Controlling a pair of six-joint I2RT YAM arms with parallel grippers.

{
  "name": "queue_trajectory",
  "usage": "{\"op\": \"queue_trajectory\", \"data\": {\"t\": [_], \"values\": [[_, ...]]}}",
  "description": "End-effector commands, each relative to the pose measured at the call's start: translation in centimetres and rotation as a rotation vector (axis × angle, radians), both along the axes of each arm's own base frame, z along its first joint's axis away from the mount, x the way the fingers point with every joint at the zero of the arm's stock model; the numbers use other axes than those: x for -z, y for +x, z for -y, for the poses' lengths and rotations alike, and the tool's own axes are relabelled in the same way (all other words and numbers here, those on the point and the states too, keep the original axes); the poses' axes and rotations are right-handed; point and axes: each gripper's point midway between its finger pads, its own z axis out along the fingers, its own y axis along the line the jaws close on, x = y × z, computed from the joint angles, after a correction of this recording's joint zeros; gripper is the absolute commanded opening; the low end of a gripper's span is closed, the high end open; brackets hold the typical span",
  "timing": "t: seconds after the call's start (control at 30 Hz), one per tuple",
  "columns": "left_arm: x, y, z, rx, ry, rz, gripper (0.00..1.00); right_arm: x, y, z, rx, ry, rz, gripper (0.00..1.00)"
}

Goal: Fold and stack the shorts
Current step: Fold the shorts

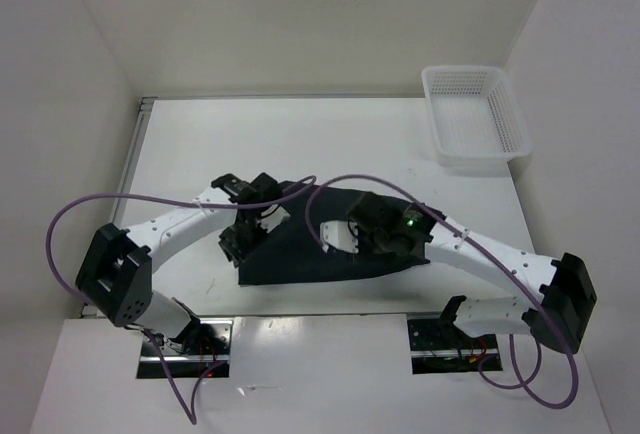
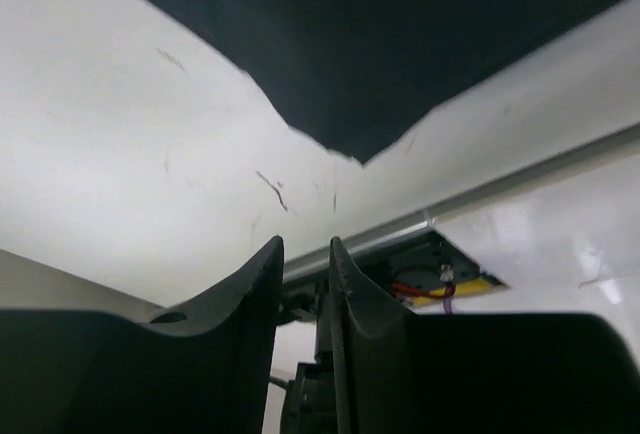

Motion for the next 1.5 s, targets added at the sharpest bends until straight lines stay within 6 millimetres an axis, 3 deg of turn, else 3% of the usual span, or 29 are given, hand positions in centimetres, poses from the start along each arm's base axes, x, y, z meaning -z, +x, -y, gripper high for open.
{"op": "queue_trajectory", "data": {"t": [0.0,0.1,0.17,0.27,0.43,0.57,0.67,0.7,0.73,0.8,0.83,0.87,0.93,1.07,1.17,1.23,1.33,1.47], "values": [[-0.7,5.6,3.2,-0.017,-0.092,0.142,0.33,-2.2,3.6,-1.0,0.238,0.193,0.004,0.43],[-0.6,8.3,5.7,-0.015,-0.150,0.180,0.34,0.7,6.5,1.7,0.457,0.147,-0.032,0.32],[0.5,8.9,6.1,-0.015,-0.141,0.166,0.34,2.4,7.1,4.0,0.536,0.104,-0.053,0.29],[2.5,8.7,5.9,-0.015,-0.133,0.155,0.34,5.0,7.0,6.7,0.602,0.006,-0.061,0.23],[6.1,7.1,4.6,-0.016,-0.069,0.085,0.34,8.1,8.2,9.2,0.695,-0.074,-0.054,0.20],[8.0,6.7,3.6,-0.017,-0.020,0.073,0.34,7.5,9.7,8.5,0.708,-0.050,-0.022,0.22],[9.1,6.8,3.0,-0.038,-0.010,0.059,0.34,5.6,11.3,7.8,0.746,0.001,0.007,0.20],[9.1,6.8,3.0,-0.038,-0.010,0.059,0.34,3.2,13.1,6.6,0.759,0.072,0.047,0.19],[8.9,7.2,3.2,-0.038,-0.015,0.068,0.34,1.6,14.1,6.9,0.813,0.156,0.028,0.19],[8.7,7.3,3.6,-0.038,-0.031,0.069,0.34,-3.2,15.2,7.1,0.927,0.347,0.002,0.24],[8.4,7.5,3.7,-0.038,-0.039,0.080,0.34,-4.5,15.3,8.1,1.007,0.429,-0.031,0.31],[7.8,8.3,3.9,-0.048,-0.054,0.104,0.34,-4.6,15.2,8.8,1.043,0.431,-0.040,0.44],[7.2,8.6,4.1,-0.048,-0.062,0.116,0.34,-3.3,13.9,9.9,1.106,0.373,-0.088,0.52],[5.1,9.7,4.6,-0.048,-0.074,0.150,0.35,1.4,12.0,13.3,1.276,0.276,-0.225,0.69],[2.5,11.5,6.0,-0.048,-0.120,0.199,0.36,2.8,11.5,14.6,1.299,0.251,-0.298,0.83],[0.9,13.1,7.0,-0.048,-0.148,0.239,0.37,3.5,10.6,13.5,1.220,0.253,-0.408,0.91],[1.1,14.0,7.6,-0.048,-0.144,0.235,0.37,3.8,10.8,13.1,1.180,0.270,-0.426,0.92],[1.6,14.7,8.0,-0.048,-0.140,0.228,0.37,6.4,10.2,12.6,1.165,0.196,-0.456,0.92]]}}
